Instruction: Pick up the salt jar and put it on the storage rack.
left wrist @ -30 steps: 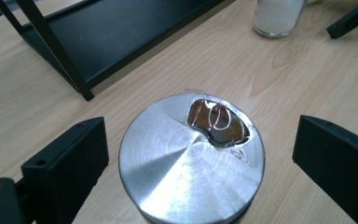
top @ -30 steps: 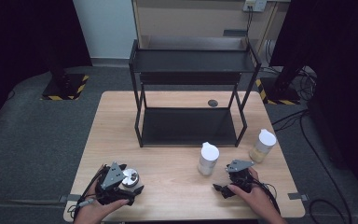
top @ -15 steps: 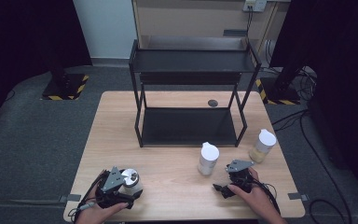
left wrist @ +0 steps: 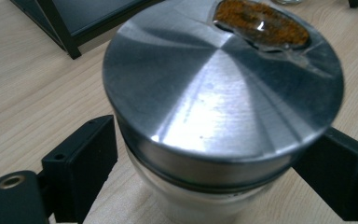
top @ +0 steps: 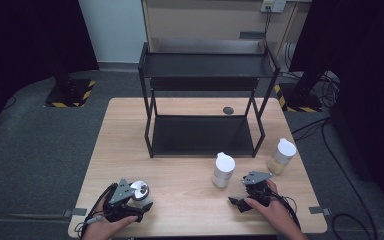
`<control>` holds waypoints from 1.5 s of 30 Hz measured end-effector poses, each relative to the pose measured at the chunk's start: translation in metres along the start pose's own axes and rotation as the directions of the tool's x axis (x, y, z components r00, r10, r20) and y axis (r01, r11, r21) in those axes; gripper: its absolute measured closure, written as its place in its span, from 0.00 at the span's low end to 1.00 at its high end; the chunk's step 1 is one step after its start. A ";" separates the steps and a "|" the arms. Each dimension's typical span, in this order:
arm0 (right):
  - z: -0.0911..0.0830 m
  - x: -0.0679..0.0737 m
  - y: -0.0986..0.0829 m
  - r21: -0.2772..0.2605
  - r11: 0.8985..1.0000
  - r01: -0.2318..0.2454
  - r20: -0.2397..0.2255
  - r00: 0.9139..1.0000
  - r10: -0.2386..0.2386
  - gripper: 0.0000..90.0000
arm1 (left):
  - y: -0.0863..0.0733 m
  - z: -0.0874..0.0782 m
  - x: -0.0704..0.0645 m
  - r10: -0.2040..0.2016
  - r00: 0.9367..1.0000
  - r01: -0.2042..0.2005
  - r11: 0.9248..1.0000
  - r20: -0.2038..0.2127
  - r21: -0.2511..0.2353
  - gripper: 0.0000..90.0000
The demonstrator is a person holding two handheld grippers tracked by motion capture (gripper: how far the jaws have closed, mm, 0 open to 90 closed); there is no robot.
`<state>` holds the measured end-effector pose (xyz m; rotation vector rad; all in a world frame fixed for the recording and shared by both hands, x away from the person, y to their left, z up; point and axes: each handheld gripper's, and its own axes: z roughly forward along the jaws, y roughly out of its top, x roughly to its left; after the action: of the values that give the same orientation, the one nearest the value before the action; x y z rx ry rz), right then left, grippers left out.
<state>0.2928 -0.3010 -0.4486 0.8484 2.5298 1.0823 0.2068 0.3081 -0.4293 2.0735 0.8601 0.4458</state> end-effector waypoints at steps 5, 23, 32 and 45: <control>0.000 0.000 0.000 0.000 1.000 0.000 0.000 1.000 0.000 0.01 | -0.001 0.002 0.003 -0.010 1.000 0.010 1.000 0.009 0.007 0.15; 0.000 0.000 0.000 0.000 1.000 0.000 0.000 1.000 0.000 0.01 | 0.001 0.006 0.007 0.006 1.000 -0.006 1.000 0.029 0.011 0.33; 0.000 0.000 0.000 0.000 1.000 0.000 0.000 1.000 0.000 0.01 | 0.005 0.002 0.002 0.031 0.999 -0.031 0.999 0.009 0.007 0.33; 0.000 0.000 0.000 0.000 1.000 0.000 0.000 1.000 0.000 0.01 | 0.010 0.000 -0.002 0.050 0.999 -0.050 0.998 0.004 0.028 0.33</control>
<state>0.2929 -0.3010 -0.4485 0.8484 2.5299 1.0820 0.2093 0.3021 -0.4217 2.1255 0.8179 0.4591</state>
